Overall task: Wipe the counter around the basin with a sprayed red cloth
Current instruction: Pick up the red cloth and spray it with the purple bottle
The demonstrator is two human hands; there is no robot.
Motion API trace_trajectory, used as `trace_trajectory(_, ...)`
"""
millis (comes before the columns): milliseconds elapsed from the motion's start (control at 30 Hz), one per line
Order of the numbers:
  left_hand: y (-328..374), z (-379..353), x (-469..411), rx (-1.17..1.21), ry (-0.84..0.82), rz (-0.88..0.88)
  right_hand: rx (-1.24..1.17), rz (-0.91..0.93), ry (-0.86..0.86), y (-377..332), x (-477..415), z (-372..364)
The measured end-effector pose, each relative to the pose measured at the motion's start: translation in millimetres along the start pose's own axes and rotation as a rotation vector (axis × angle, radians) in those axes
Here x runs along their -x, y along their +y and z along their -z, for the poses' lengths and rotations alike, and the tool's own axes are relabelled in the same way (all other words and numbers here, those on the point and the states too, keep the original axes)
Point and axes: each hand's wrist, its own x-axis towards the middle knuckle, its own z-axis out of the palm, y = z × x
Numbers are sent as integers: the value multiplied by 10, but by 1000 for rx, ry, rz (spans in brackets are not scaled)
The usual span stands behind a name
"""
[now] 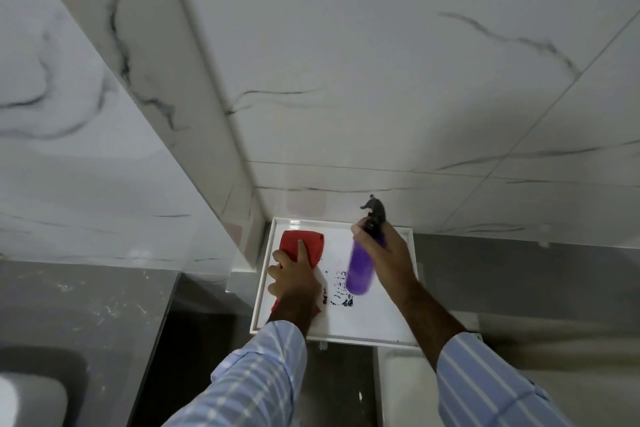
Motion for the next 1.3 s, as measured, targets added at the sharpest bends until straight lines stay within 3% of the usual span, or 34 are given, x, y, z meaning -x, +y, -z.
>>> trace_trajectory(67,-47,144,-59,248,-44,-34,-109,0,29,-109,9,68)
trace_trajectory(167,-148,420,-16,929,-142,-33,-123,-15,-66,-294,31,197)
trace_trajectory(233,-300,516,75,1354,-423,37,-62,-49,-187,-386,54,250)
trace_trajectory(300,-459,623,228,1627,-715,65,6,-78,-289,-502,88,278)
trace_trajectory(367,-534,651,346,1807,-878,7,85,-110,-355,-609,111,267)
trace_trajectory(433,-536,660,415,1950,-937,-15,136,-136,-407,-707,148,234)
trace_trajectory(633,-520,713,493,2021,-785,36,279,-246,-511,-864,270,18)
trace_trajectory(867,-493,775,573,2072,-702,37,401,-318,-332,-945,329,-129)
trace_trajectory(1300,-441,770,649,2062,-665,10,316,-484,-480,-1143,383,-161)
